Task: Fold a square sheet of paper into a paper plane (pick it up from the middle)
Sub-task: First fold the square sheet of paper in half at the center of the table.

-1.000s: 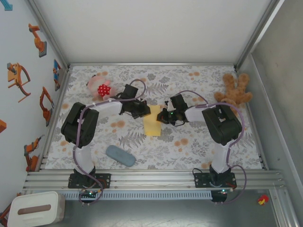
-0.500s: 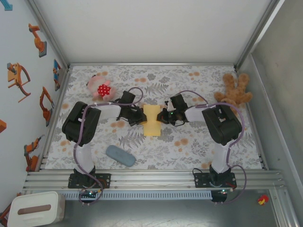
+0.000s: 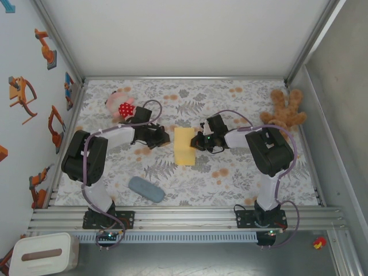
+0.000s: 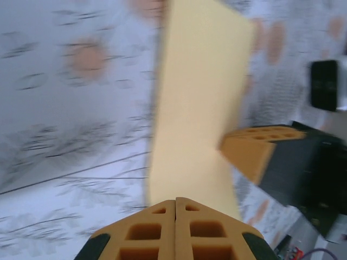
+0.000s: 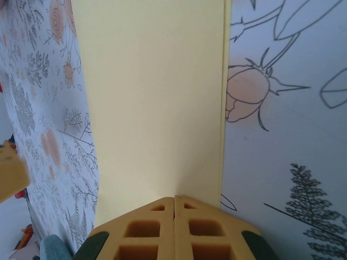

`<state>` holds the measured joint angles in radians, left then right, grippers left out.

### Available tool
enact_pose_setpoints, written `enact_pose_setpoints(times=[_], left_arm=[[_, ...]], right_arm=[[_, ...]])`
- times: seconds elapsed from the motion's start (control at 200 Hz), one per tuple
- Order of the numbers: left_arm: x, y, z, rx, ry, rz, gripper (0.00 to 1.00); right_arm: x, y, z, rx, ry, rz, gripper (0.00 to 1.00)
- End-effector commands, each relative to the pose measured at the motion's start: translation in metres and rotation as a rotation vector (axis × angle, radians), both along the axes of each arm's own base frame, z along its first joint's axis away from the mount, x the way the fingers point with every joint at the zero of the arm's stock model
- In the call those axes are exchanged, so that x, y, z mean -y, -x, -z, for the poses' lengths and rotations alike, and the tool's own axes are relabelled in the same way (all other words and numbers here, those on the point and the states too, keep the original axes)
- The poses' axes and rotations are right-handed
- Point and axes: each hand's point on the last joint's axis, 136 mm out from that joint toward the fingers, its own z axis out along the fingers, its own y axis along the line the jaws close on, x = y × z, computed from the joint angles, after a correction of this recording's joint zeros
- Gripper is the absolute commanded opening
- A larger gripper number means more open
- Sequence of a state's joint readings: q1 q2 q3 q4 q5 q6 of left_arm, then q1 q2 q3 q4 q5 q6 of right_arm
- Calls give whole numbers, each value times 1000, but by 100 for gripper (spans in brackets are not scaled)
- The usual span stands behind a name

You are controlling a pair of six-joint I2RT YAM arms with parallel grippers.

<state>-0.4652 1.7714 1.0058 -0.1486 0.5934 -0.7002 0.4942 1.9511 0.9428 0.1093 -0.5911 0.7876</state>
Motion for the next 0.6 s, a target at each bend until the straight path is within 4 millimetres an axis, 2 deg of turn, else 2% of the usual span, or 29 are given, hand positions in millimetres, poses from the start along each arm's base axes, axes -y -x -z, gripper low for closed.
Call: enact_pose_setpoints(times=[0.0, 0.115, 0.23, 0.451, 0.596], left_arm=[[34, 4, -11, 10, 110, 35, 0], [50, 13, 11, -51, 92, 58, 0], [47, 22, 29, -90, 58, 60, 0], [8, 51, 65, -158, -98, 79, 0], [-27, 63, 68, -180, -164, 58, 0]], right_arm=[[98, 93, 120, -348, 508, 53, 0], [99, 94, 122, -353, 512, 55, 0], [99, 94, 122, -351, 513, 55, 0], [105, 93, 121, -337, 541, 60, 0], [105, 93, 122, -335, 543, 63, 0]])
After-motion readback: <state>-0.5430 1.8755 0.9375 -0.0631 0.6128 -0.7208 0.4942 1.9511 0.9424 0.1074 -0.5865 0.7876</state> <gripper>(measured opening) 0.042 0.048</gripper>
